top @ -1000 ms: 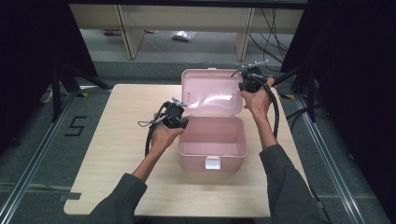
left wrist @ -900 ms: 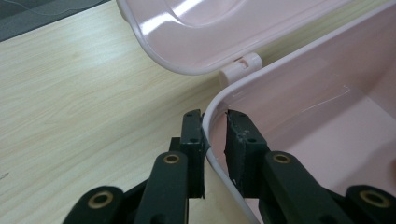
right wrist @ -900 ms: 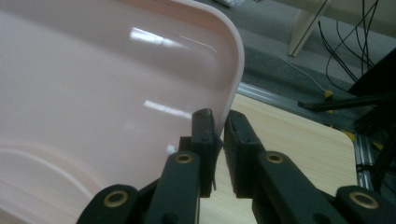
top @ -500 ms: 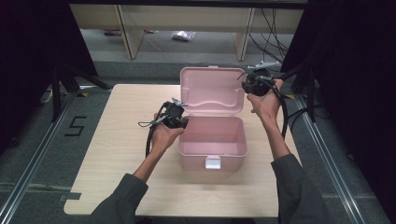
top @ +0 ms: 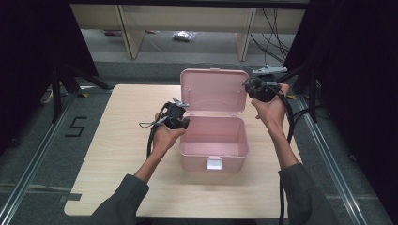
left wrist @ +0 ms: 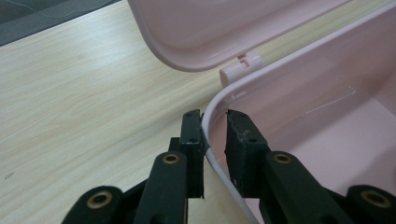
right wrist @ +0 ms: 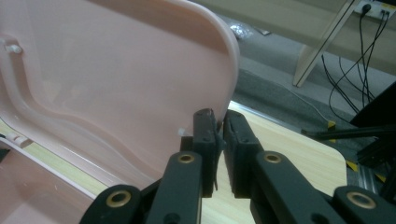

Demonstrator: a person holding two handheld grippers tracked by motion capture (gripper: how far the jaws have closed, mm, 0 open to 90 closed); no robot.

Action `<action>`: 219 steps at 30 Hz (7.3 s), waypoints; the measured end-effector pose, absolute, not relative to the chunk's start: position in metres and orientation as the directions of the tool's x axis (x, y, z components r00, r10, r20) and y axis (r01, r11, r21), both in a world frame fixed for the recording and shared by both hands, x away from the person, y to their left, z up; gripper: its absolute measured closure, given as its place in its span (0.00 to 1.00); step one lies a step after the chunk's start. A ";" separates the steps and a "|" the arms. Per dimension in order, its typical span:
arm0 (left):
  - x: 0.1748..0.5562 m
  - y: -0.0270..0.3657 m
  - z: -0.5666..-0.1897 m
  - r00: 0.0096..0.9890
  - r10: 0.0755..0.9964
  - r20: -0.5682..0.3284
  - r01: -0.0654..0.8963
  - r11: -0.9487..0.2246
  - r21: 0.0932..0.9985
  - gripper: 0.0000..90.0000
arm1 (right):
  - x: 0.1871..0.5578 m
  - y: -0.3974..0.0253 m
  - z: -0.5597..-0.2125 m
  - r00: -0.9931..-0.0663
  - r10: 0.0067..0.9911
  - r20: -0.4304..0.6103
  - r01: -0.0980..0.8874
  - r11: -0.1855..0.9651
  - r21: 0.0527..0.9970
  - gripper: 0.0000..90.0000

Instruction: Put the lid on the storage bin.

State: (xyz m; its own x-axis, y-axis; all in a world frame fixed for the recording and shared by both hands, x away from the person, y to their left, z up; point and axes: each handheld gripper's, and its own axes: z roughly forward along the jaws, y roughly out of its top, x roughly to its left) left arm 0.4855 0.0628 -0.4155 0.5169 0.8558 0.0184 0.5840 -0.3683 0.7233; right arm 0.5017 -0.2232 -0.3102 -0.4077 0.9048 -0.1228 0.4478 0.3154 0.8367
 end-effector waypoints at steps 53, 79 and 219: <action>0.486 0.060 -0.419 0.492 0.869 0.043 0.567 -0.358 0.742 0.84 | 0.509 -0.222 -0.324 -0.364 0.930 -0.054 0.456 0.228 0.861 0.96; 0.484 0.059 -0.420 0.479 0.877 0.035 0.570 -0.341 0.748 0.83 | 0.473 -0.228 -0.329 -0.378 0.924 -0.054 0.378 0.207 0.902 0.97; 0.299 0.151 -0.458 0.684 0.719 -0.120 0.484 -0.325 0.812 0.27 | 0.372 -0.256 -0.390 -0.518 0.850 -0.101 0.357 0.321 0.877 0.85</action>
State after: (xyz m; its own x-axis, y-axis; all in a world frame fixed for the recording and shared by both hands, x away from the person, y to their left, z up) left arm 0.2992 0.1512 -0.4583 0.6843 0.7193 -0.1196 0.4838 -0.3252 0.8125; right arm 0.3721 -0.2557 -0.3896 -0.5179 0.8495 -0.1006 0.3566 0.3213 0.8773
